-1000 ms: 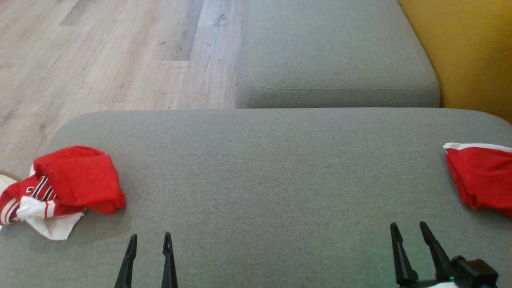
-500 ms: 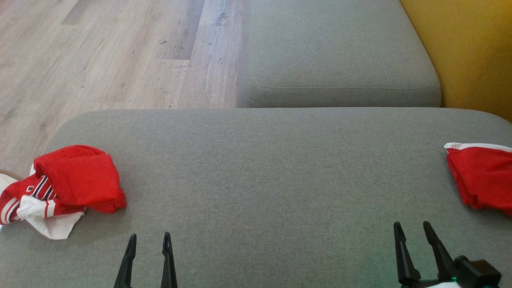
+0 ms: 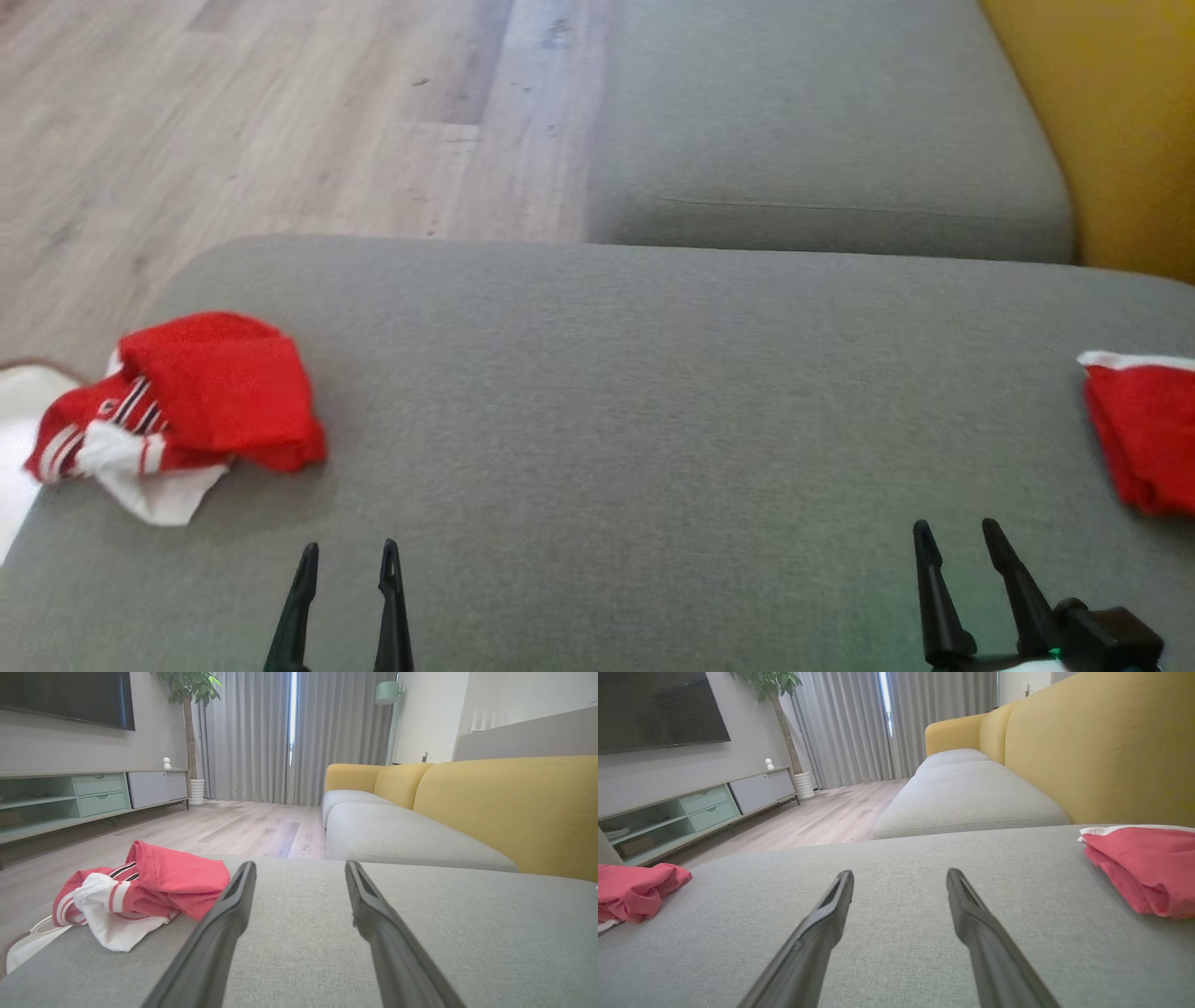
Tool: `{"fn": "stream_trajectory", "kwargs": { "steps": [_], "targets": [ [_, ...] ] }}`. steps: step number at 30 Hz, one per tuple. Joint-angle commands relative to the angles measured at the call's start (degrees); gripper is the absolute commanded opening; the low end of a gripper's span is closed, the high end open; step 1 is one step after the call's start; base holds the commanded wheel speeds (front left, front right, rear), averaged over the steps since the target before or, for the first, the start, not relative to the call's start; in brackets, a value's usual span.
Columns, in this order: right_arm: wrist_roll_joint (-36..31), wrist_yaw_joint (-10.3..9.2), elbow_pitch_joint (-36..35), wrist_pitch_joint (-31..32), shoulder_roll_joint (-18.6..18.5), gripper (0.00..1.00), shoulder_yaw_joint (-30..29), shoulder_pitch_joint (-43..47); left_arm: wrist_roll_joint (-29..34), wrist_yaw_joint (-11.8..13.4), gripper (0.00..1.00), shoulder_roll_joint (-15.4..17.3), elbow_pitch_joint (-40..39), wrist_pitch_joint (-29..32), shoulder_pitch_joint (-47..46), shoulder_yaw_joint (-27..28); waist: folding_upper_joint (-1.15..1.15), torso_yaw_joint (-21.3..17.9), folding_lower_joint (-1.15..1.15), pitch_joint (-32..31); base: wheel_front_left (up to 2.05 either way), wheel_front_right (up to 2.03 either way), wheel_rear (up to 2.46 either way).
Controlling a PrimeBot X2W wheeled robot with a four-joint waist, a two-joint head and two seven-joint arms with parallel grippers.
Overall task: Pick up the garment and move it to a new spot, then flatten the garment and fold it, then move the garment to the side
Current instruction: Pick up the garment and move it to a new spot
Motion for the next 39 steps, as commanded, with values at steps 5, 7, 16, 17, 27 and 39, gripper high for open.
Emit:
{"fn": "stream_trajectory", "kwargs": {
  "steps": [5, 7, 16, 17, 27, 39],
  "targets": [
    [0.02, 0.37, -2.12, -0.74, -0.03, 1.00, 1.69, -2.59, 1.06, -0.39, 1.00, -0.38, -1.93, -0.29, -3.39, 2.95, 0.00, 7.21, 0.00, 0.88, 0.00, 0.00, 0.00],
    [-0.08, 0.37, -2.17, -0.74, 0.15, 1.00, 1.77, -2.90, 1.43, -0.51, 1.00, -0.38, -2.04, -0.29, -3.43, 3.54, 0.00, 9.69, 0.00, 1.12, 0.00, 0.00, 0.00],
    [-0.18, 0.37, -1.68, -0.74, -0.11, 1.00, 3.92, -5.42, 1.21, 0.70, 1.00, -0.38, -4.42, -0.29, -3.17, 6.92, 0.00, 16.38, 0.00, 4.10, 0.00, 0.00, 0.00],
    [-0.14, 0.37, -1.46, -0.74, -0.36, 1.00, 4.24, -5.81, 1.16, 0.93, 1.00, -0.38, -4.67, -0.29, -3.07, 7.16, 0.00, 16.62, 0.00, 4.40, 0.00, 0.00, 0.00],
    [-0.33, 0.37, -1.66, -0.74, -2.41, 1.00, 3.61, -5.57, 3.06, 0.08, 1.00, 0.02, -5.63, -0.29, -7.60, 9.15, 0.00, 19.32, 0.00, 7.64, 0.00, 0.00, 0.00],
    [-1.75, 0.37, -6.03, -0.74, -15.07, 1.00, 4.56, -8.83, 4.96, -2.03, 1.00, 4.98, 13.76, 0.19, -40.00, 11.73, 0.00, 16.89, 0.00, 22.83, 0.00, 0.00, 0.00]
  ]
}}
